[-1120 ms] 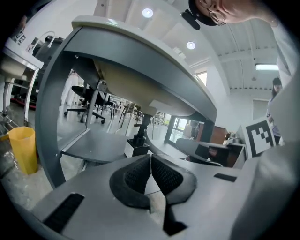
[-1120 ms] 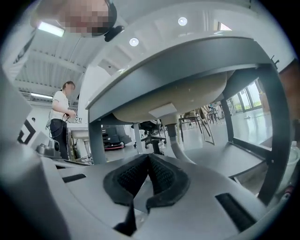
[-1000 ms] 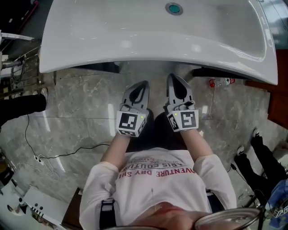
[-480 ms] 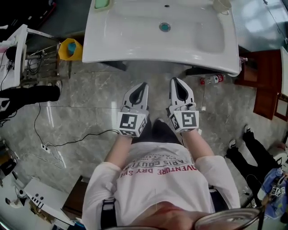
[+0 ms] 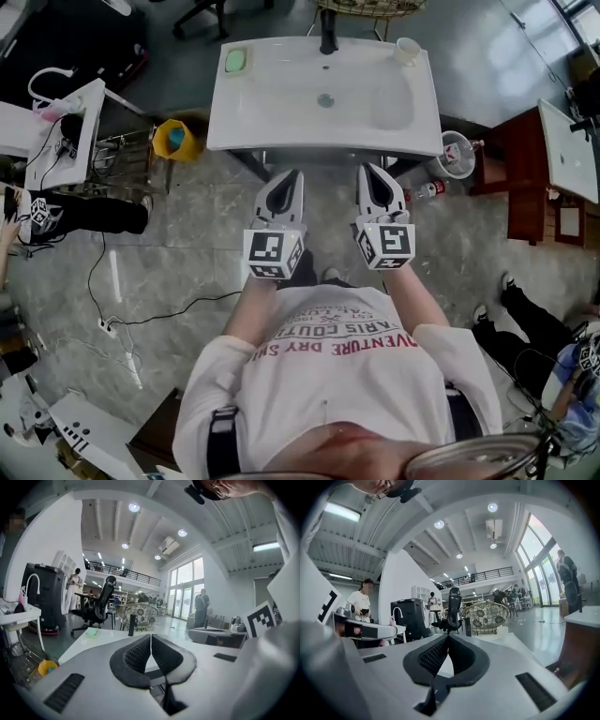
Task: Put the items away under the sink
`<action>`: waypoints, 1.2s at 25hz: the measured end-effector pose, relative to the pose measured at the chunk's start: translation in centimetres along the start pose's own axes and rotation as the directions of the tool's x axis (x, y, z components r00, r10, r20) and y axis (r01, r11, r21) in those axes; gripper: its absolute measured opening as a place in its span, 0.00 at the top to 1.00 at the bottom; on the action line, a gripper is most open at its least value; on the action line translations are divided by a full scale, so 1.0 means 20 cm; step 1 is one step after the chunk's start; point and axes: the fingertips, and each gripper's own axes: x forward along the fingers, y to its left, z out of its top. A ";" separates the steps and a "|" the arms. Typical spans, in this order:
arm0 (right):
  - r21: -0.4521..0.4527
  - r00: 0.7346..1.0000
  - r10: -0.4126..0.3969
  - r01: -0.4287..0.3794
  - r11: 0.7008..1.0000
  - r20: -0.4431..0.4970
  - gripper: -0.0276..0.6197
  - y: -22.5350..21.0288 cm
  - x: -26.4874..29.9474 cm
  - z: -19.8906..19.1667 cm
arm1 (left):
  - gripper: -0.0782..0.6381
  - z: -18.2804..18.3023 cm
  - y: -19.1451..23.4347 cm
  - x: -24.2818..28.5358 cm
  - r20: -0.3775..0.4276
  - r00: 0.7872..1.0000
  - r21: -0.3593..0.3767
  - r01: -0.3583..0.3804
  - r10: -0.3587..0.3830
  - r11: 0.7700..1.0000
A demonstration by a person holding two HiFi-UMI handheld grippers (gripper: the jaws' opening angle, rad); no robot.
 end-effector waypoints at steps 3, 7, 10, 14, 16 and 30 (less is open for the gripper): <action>-0.019 1.000 -0.028 0.028 0.999 0.004 0.92 -0.04 -0.16 0.10 | 0.85 0.07 -0.11 -0.11 0.006 1.000 0.027 -0.002 0.002 1.000; -0.028 0.998 -0.051 0.052 0.998 0.020 0.92 -0.05 -0.28 0.22 | 0.85 0.17 -0.15 -0.20 0.033 0.999 0.045 -0.024 0.023 0.999; -0.037 0.998 -0.054 0.055 0.998 0.031 0.92 -0.05 -0.33 0.28 | 0.85 0.24 -0.17 -0.24 0.055 0.998 0.055 -0.044 0.041 0.998; -0.053 0.998 -0.051 0.053 0.997 0.043 0.92 -0.03 -0.35 0.34 | 0.85 0.30 -0.18 -0.27 0.069 0.997 0.067 -0.052 0.047 0.996; -0.050 0.998 -0.047 0.050 0.998 0.046 0.92 -0.01 -0.36 0.35 | 0.85 0.32 -0.19 -0.28 0.078 0.996 0.068 -0.048 0.042 0.997; -0.040 0.998 -0.059 0.060 0.997 0.029 0.92 -0.04 -0.37 0.35 | 0.85 0.34 -0.22 -0.24 0.064 0.998 0.064 -0.027 0.022 0.998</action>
